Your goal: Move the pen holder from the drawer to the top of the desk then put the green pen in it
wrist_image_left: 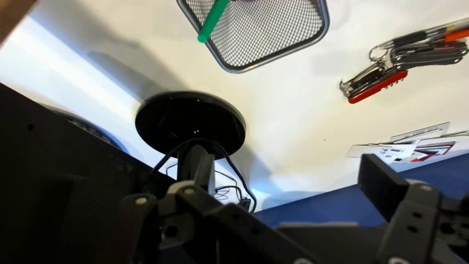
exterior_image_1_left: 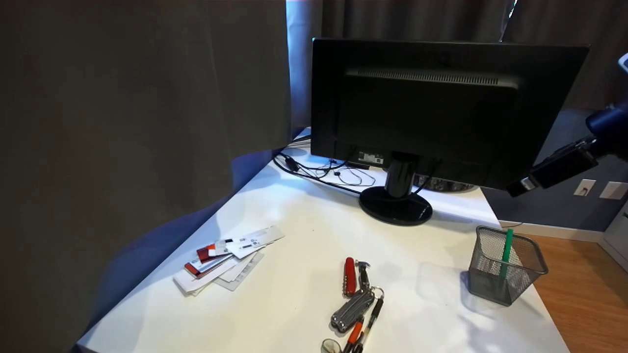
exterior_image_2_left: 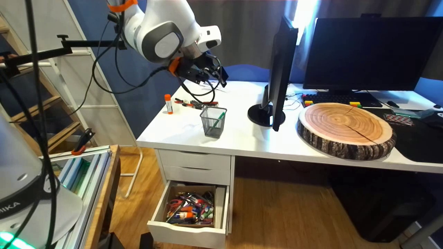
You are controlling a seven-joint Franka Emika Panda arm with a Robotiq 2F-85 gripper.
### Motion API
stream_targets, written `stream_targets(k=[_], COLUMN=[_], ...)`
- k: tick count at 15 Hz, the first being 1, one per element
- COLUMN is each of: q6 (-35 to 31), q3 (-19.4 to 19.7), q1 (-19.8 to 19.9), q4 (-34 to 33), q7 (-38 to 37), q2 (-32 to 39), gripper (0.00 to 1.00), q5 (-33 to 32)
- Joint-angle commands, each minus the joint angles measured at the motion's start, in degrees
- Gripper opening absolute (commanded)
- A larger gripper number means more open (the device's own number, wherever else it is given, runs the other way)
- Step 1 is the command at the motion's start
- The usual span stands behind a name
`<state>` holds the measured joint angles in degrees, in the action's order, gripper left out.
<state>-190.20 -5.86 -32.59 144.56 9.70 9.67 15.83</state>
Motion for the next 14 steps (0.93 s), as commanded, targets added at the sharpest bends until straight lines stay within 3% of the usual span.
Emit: stream_targets(k=[1,9,10,12,14], q6=[6.7,11.0,9.6,9.9,10.0], q3=[10.7,29.8,25.4,28.3,28.7], q1=[-9.7,-24.5,-20.6,-23.2,-23.7], q4=[3.1,1.7,2.5,2.5,2.5], q7=[-0.2,-12.7,-8.9,-10.7,-10.8], q2=[-5.7,-3.1,-3.7,-3.6,-3.5], gripper=[1.0,1.0,1.0,1.0,1.0], q5=[3.1,-13.7,-9.2,-11.6,-11.8])
